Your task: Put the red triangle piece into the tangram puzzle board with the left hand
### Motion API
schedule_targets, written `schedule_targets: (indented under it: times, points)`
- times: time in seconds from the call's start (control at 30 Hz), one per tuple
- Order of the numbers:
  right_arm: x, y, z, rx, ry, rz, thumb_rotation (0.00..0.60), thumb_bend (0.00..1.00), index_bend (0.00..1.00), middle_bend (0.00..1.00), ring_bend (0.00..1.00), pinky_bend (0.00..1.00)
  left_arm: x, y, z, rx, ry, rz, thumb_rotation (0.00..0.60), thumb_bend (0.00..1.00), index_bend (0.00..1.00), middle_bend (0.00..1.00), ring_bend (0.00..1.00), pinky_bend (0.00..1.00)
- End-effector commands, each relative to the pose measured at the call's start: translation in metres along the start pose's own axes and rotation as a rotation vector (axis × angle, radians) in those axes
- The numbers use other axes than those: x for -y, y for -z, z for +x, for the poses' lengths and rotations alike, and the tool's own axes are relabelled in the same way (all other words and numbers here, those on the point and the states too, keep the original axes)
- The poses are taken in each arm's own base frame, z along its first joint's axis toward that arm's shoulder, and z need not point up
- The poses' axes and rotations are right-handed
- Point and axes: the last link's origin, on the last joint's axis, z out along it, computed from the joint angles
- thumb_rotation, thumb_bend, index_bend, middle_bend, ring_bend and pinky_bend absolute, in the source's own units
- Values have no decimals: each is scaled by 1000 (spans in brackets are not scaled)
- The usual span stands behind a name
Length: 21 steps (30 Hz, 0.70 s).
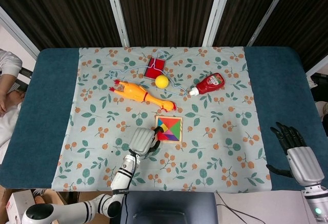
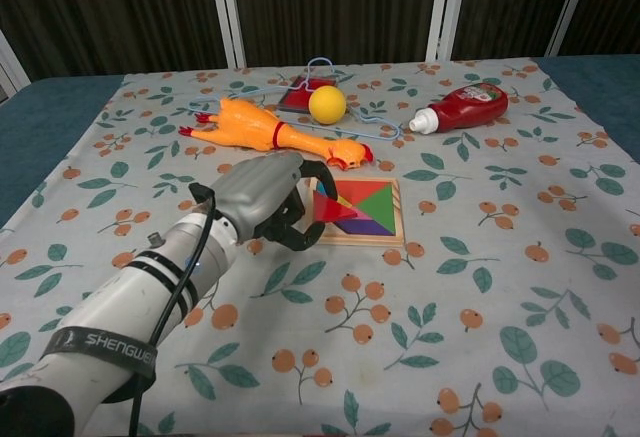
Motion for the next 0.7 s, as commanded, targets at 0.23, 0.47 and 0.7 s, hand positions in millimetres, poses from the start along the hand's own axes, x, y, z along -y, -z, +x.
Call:
schedule_targets:
  times: [0.23, 0.47, 0.7]
  points:
    - [0, 0, 0, -5, -4, 5, 600, 203, 0, 0, 0, 0, 7, -5, -6, 23, 5, 20, 600, 410, 518, 1000, 1000, 1000]
    - [-1, 1, 1, -12, -5, 4, 600, 203, 0, 0, 0, 0, 7, -7, -8, 28, 14, 17, 600, 410, 502, 1000, 1000, 1000]
    - [-2, 1, 1, -13, -3, 0, 600, 203, 0, 0, 0, 0, 4, -10, -10, 32, 1, 12, 600, 411, 480, 1000, 1000, 1000]
